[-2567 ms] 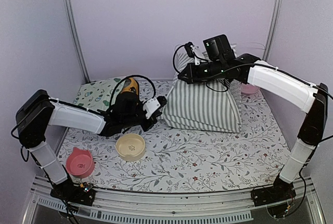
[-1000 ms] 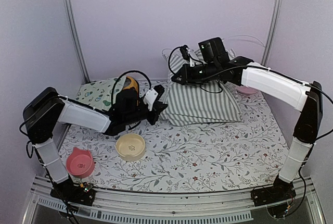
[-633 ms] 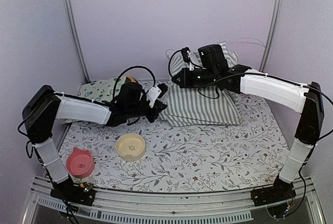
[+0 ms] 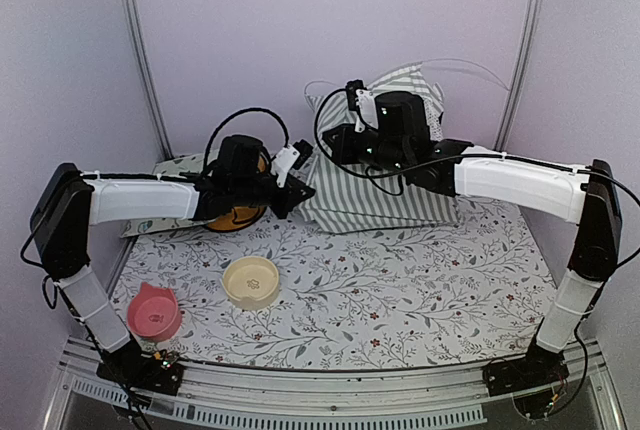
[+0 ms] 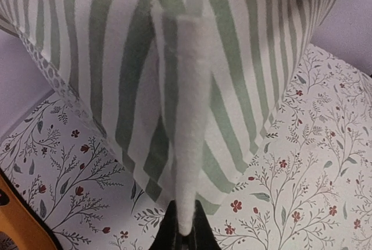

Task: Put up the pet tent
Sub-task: Adjust the tent at the center of the board.

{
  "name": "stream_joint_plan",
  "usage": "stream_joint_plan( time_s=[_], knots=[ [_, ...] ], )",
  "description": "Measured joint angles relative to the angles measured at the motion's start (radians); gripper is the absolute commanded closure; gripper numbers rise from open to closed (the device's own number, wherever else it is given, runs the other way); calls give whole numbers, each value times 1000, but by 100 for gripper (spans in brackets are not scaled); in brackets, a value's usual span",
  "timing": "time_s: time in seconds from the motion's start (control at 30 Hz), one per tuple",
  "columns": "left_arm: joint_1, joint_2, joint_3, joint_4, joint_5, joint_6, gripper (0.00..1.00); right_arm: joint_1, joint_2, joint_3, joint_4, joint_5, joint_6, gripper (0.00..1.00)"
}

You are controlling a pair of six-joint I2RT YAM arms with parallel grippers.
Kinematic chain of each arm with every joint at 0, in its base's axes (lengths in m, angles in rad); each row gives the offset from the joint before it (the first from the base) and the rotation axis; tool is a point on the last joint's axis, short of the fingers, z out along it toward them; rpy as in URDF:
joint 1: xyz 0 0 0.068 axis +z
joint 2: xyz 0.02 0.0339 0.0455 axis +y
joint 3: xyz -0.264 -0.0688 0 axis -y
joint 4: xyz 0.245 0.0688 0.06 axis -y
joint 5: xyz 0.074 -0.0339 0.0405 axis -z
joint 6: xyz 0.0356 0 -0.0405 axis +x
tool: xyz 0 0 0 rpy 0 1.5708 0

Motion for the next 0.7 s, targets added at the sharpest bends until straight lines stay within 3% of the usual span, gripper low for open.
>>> stream_joint_plan(
  time_s=[0.7],
  knots=[
    [38, 11, 126, -157, 104, -135, 100, 25, 45, 25, 105, 29, -119, 100]
  ],
)
